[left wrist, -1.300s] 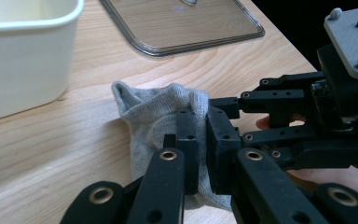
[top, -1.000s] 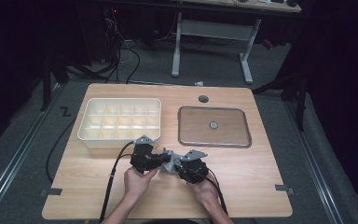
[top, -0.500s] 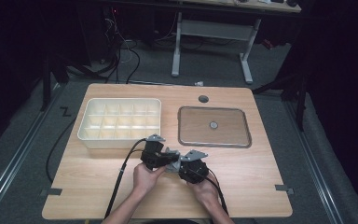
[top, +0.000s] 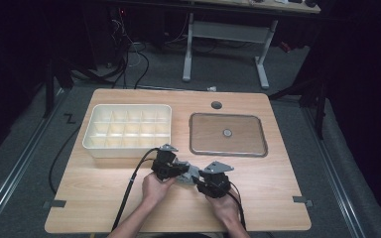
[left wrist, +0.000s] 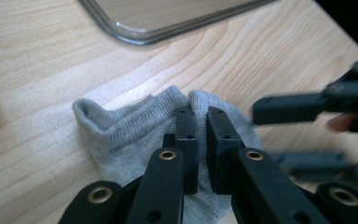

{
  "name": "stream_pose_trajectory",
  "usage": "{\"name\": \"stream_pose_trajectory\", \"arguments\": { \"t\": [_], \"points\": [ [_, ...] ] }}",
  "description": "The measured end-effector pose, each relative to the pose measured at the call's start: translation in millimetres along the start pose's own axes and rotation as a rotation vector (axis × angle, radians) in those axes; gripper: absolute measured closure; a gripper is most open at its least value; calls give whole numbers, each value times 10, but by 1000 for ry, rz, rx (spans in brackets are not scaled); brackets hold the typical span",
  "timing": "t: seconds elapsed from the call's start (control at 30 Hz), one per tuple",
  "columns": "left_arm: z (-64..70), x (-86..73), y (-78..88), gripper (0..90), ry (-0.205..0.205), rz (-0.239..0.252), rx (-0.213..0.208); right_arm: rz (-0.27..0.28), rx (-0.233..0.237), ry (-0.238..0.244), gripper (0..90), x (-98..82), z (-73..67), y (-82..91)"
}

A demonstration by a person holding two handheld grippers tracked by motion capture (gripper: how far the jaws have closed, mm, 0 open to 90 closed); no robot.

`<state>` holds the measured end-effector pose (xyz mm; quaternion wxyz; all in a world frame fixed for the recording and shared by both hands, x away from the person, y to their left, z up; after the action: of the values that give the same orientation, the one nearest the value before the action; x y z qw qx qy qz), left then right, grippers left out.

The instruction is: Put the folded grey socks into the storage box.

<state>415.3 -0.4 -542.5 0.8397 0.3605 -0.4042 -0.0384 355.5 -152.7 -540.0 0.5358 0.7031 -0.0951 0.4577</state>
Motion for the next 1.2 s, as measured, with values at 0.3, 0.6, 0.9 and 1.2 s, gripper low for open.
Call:
{"name": "stream_pose_trajectory", "arguments": {
  "t": [0.3, 0.6, 0.9, 1.2],
  "points": [
    [-1, -126, 75, 846, 9, 4, 65, -41, -7, -61, 652, -93, 62, -120],
    [23, -177, 109, 846, 25, 15, 92, 26, 25, -54, 654, 67, -52, -38],
    [51, -169, 137, 846, 12, 27, 76, -56, 13, -11, 702, -3, -105, -242],
    [119, -135, 145, 840, -12, 60, 30, -60, 13, 26, 731, 2, -101, -246]
  ]
}}
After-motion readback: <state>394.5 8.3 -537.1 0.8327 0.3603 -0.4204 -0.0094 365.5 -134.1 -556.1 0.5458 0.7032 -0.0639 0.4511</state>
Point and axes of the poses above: each handheld gripper's, and its own axes: y roughly backward along the jaws, x roughly out of its top, z roughly to its right, the point moved 4 cm from there along -y, roughly forward along the jaws, and after that the axes turned 3 degrees about -x, right-handed, at the moved point
